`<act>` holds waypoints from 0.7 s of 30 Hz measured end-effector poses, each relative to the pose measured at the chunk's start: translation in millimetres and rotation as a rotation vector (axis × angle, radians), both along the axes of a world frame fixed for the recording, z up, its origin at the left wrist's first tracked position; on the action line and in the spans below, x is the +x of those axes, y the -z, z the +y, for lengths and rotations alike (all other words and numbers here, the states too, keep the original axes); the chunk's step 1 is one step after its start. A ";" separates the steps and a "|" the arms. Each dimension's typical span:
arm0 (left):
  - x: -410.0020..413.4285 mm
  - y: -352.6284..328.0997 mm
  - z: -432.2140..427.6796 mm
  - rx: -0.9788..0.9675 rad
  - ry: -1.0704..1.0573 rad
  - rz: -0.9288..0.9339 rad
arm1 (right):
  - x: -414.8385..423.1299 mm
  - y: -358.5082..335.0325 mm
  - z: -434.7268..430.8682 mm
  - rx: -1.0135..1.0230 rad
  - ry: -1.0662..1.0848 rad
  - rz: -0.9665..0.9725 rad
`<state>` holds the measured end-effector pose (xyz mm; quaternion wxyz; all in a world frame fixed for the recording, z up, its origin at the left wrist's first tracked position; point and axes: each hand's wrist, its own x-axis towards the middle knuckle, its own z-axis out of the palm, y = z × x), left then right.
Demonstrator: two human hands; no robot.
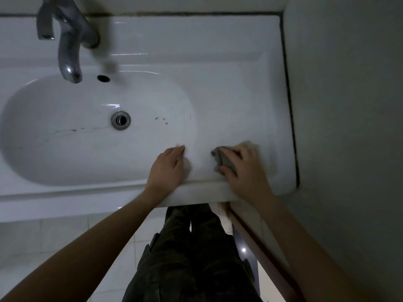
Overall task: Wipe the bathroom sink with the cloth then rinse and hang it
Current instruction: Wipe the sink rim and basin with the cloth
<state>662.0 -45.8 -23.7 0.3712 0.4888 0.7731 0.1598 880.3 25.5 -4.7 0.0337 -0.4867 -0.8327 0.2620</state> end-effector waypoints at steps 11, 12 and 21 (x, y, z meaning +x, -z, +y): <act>0.1 4.1 0.3 0.006 -0.007 -0.009 | -48.1 10.7 -22.3 0.082 -0.020 0.030; -0.1 4.2 0.5 0.001 -0.008 -0.009 | -48.7 10.4 -22.3 0.112 -0.023 0.027; -0.7 -8.2 -5.6 -0.022 0.024 0.057 | -45.8 3.8 -20.4 0.094 -0.059 0.032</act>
